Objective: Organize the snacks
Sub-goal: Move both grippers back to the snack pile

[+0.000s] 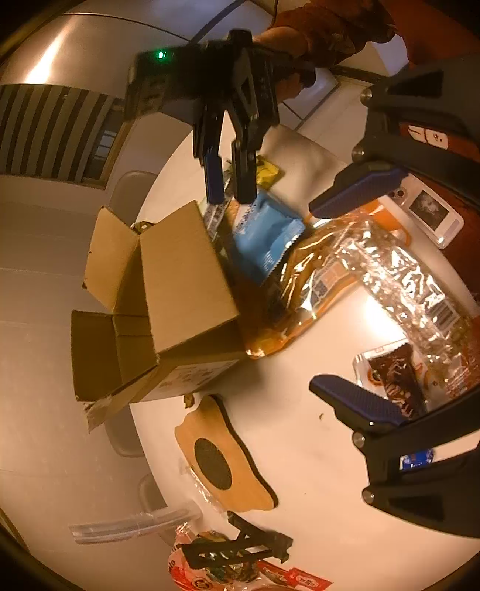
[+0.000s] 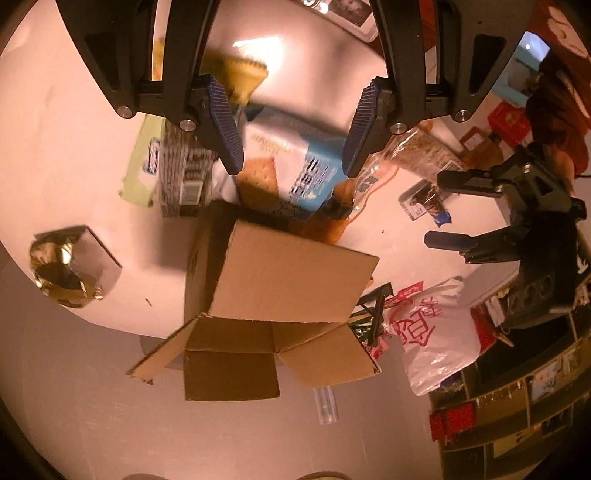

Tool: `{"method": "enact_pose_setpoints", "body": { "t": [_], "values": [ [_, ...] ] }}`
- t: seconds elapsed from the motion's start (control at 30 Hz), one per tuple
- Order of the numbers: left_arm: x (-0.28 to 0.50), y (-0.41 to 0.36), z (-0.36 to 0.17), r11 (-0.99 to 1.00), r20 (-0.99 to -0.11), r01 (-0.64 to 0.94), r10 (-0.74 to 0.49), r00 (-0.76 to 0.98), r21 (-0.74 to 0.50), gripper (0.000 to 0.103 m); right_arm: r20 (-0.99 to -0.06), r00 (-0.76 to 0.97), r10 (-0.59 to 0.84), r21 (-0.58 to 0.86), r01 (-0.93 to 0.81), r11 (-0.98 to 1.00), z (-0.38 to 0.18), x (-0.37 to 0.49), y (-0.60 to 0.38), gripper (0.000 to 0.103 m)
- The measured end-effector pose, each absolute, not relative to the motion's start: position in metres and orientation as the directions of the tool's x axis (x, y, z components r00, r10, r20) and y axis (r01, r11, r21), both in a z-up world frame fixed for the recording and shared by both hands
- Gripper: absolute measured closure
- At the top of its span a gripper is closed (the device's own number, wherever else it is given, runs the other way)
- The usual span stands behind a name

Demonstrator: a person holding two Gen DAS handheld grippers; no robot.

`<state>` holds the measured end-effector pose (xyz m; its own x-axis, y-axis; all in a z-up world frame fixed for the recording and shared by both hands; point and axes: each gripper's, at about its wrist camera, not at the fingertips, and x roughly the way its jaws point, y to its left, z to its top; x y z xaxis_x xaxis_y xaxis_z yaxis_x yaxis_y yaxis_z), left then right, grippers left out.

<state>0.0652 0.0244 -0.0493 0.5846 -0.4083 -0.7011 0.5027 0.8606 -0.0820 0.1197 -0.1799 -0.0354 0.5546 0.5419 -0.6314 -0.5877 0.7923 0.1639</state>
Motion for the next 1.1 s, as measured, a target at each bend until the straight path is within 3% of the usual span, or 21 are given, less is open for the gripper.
{"method": "enact_pose_setpoints", "body": {
  "t": [0.37, 0.73, 0.93, 1.03, 1.1],
  "values": [
    [0.064, 0.024, -0.049, 0.868, -0.703, 0.491, -0.397, 0.590, -0.078, 0.019, -0.668, 0.415, 0.618, 0.196, -0.702, 0.684, -0.046, 0.174, -0.175, 0.034],
    [0.065, 0.025, -0.051, 0.864, -0.704, 0.494, -0.410, 0.580, -0.097, 0.019, -0.671, 0.319, 0.670, 0.299, -0.710, 0.638, -0.044, 0.166, -0.184, 0.032],
    [0.062, 0.023, -0.050, 0.858, -0.699, 0.504, -0.422, 0.578, -0.101, 0.019, -0.700, 0.325, 0.636, 0.227, -0.743, 0.630, -0.039, 0.143, -0.180, 0.029],
    [0.059, 0.022, -0.050, 0.857, -0.698, 0.505, -0.421, 0.579, -0.099, 0.019, -0.705, 0.324, 0.631, 0.194, -0.768, 0.611, -0.038, 0.140, -0.176, 0.015],
    [0.059, 0.022, -0.049, 0.859, -0.698, 0.503, -0.420, 0.579, -0.100, 0.019, -0.713, 0.323, 0.623, 0.165, -0.786, 0.596, -0.040, 0.142, -0.172, 0.014]
  ]
}}
